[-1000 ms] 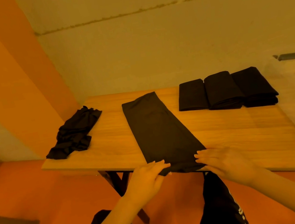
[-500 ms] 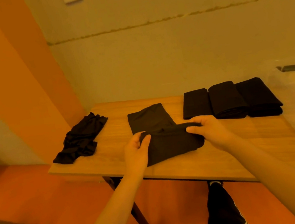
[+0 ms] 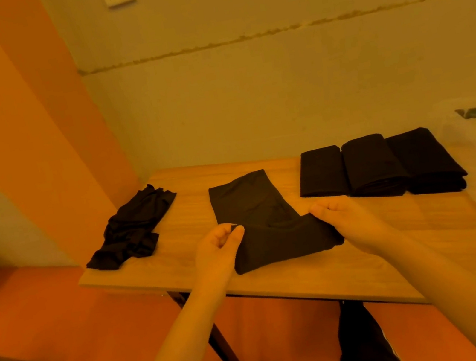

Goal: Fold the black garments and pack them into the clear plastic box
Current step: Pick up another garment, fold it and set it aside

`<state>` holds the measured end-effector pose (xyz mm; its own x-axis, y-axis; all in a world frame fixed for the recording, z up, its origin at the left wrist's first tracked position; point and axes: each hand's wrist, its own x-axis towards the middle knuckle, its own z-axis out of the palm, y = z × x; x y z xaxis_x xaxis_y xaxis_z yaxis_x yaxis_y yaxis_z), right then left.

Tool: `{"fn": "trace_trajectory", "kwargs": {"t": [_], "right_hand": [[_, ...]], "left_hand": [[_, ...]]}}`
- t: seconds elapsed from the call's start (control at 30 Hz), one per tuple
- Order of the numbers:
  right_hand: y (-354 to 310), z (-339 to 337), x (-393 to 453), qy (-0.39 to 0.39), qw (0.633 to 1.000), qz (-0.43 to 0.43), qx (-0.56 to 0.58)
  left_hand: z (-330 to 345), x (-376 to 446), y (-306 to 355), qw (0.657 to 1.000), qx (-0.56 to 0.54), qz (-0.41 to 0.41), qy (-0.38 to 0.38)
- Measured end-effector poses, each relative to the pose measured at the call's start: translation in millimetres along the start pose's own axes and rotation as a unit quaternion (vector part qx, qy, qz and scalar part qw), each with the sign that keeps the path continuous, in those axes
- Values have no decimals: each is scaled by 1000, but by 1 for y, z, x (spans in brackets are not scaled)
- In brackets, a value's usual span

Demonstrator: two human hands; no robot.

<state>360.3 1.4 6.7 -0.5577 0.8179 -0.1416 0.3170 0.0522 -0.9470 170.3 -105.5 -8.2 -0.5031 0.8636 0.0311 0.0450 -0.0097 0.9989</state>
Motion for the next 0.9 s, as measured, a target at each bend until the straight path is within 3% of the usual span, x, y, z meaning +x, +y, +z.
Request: {"fn": "trace_trajectory", "kwargs": {"t": [0.23, 0.3, 0.47, 0.6, 0.9], "right_hand": [[4, -20, -6, -179, 977, 79, 80], [-3, -23, 0, -194, 974, 97, 73], [-24, -16, 41, -79, 993, 56, -61], [-28, -7, 90, 18, 984, 4, -176], [-18, 16, 191, 35, 957, 53, -284]], "left_hand": [[-11, -14, -4, 996, -12, -57, -63], [-13, -12, -2, 997, -6, -58, -57], [-16, 27, 3, 998, 42, -39, -30], [-14, 82, -5, 993, 109, -43, 3], [-5, 172, -40, 972, 210, -82, 64]]}}
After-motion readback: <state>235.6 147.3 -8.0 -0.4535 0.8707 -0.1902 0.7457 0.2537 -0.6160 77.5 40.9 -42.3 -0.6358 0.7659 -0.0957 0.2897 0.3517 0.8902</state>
